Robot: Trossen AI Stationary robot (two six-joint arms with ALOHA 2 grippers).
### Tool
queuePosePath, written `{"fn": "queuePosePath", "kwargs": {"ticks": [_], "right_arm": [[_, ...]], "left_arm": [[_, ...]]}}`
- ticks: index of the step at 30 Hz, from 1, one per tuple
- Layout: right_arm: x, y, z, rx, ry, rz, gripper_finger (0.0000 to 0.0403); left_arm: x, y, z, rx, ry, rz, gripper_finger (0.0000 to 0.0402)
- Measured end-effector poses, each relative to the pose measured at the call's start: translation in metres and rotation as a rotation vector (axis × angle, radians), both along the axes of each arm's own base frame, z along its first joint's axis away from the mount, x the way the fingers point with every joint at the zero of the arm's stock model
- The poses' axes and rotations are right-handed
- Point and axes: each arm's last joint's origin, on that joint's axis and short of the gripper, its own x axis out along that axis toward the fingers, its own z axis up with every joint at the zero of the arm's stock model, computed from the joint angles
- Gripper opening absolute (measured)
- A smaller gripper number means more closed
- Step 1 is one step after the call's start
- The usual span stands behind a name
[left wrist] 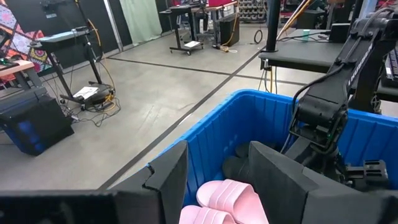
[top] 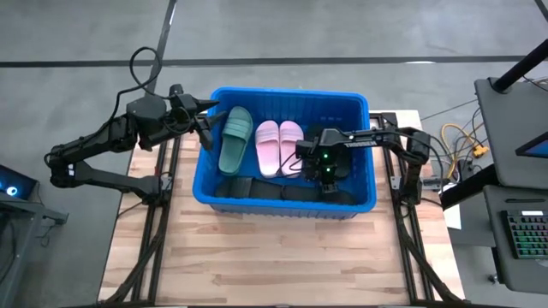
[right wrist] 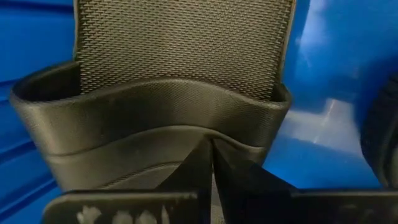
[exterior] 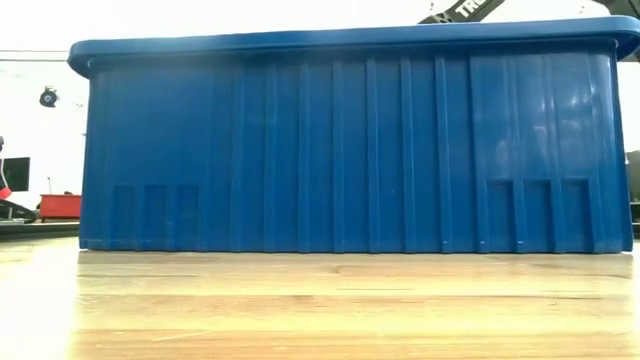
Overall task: Pick and place slides into bin
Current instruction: Put the black slide into the blue bin, then return to Home Position
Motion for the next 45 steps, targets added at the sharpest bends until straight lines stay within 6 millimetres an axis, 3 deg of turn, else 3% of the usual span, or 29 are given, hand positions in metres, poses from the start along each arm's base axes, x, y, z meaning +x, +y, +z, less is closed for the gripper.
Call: {"fn": "queuePosePath", "kwargs": {"ticks": [4,7,16,22,26,29,35,41,45], "right_arm": [[-0.001,-0.002,0.011,-0.019,-0.029,-0.006,0.0008],[0.001,-0.004,0.034,-0.062,-0.122,-0.027,0.0009],[-0.010,-0.003,0.154,-0.223,-0.574,-0.134,0.0009],[-0.049,0.009,0.239,-0.294,-1.107,-0.246,0.0009],[-0.087,0.020,0.270,-0.303,-1.376,-0.310,0.0009],[-0.114,0.026,0.269,-0.374,-1.424,-0.395,0.0009],[-0.155,0.039,0.230,-0.383,-1.396,-0.530,0.0008],[-0.181,0.050,0.199,-0.286,-1.503,-0.614,0.0008],[-0.191,0.053,0.176,-0.294,-1.474,-0.589,0.0008]], "left_arm": [[0.000,0.000,0.000,-0.001,0.003,0.000,0.0157],[0.000,0.000,0.000,0.000,0.003,0.000,0.0157],[0.000,0.000,0.000,-0.001,0.003,-0.001,0.0157],[0.000,0.000,0.000,-0.001,0.002,-0.001,0.0157],[0.000,0.000,0.000,0.000,-0.005,-0.001,0.0157],[0.000,0.000,0.001,0.001,-0.007,-0.001,0.0157],[0.000,0.000,0.001,0.001,-0.007,-0.001,0.0157],[0.000,0.000,0.001,0.001,-0.007,-0.004,0.0157],[0.000,0.000,0.001,0.000,-0.007,-0.005,0.0157]]}}
